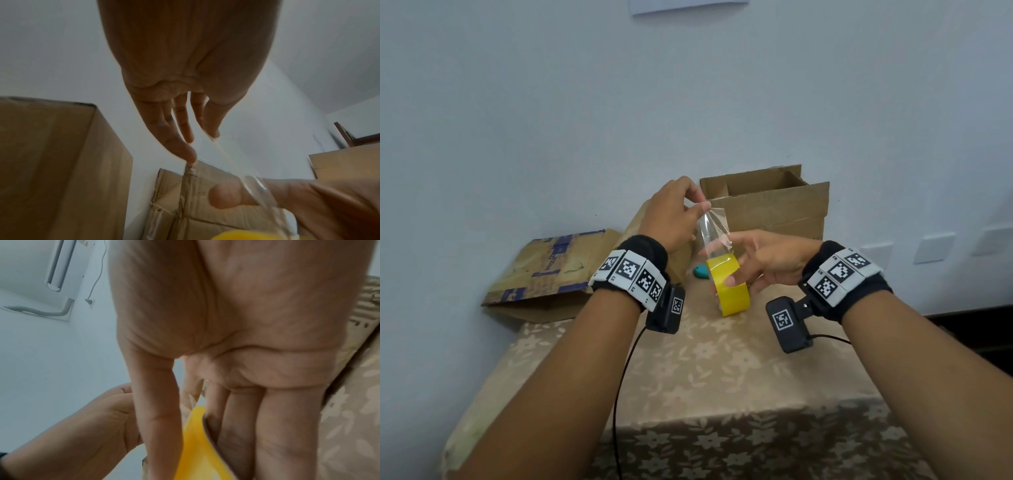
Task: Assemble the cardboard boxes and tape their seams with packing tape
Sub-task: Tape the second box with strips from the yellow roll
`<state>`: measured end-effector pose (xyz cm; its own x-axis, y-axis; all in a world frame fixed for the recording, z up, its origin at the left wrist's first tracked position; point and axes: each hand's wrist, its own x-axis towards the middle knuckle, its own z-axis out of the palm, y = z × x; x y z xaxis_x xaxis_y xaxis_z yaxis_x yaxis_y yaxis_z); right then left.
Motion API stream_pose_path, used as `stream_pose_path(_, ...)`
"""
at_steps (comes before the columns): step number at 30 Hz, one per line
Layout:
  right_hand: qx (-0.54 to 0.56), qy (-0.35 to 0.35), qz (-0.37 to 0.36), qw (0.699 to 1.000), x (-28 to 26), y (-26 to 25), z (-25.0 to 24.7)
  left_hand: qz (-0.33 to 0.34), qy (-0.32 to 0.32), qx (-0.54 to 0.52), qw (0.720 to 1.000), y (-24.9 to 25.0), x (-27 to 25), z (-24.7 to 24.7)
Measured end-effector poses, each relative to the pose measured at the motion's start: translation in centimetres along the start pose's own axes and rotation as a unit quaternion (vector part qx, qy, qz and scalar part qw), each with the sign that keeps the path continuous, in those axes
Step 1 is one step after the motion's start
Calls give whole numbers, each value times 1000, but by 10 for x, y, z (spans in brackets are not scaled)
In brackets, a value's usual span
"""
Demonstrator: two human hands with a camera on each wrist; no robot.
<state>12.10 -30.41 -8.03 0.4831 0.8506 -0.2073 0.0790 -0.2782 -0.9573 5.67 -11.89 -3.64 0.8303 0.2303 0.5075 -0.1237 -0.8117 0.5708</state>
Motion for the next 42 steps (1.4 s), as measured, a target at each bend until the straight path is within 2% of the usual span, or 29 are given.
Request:
stream_pose_path(2, 5, 1, -2, 1000, -1, 2, -2, -23, -17, -14, 999, 5, -1, 0)
stream_pose_path(7, 14, -1, -4, 1000, -9, 8, -12, -144, -91, -23, 985, 12, -5, -1)
stream_pose_path(9, 18, 5, -5, 1000, -11, 10, -15, -191, -165, 1, 968, 8, -5, 6)
stream_pose_path(13, 24, 11, -11, 1000, -15, 9, -18, -266, -314, 72, 908, 3, -9, 20)
stream_pose_path(19, 31, 19, -9, 999, -16, 6, -18, -190, -444, 189, 855, 9, -21, 29)
stream_pose_path(21, 40, 30, -5, 999, -15, 6, -15, -178, -450, 209, 850, 5, -21, 32)
stream_pose_path(26, 27, 55, 15, 998, -14, 1, -11, -177, -416, 229, 862, 5, -18, 29)
stream_pose_path(31, 28, 55, 26, 998, -14, -3, -8, -183, -445, 235, 844, 5, -26, 35)
stream_pose_path(36, 20, 54, 20, 998, -12, -1, -9, -134, -410, 266, 862, 3, -22, 36)
stream_pose_path(42, 25, 76, 22, 997, -15, -4, -7, -162, -390, 245, 873, -5, -21, 40)
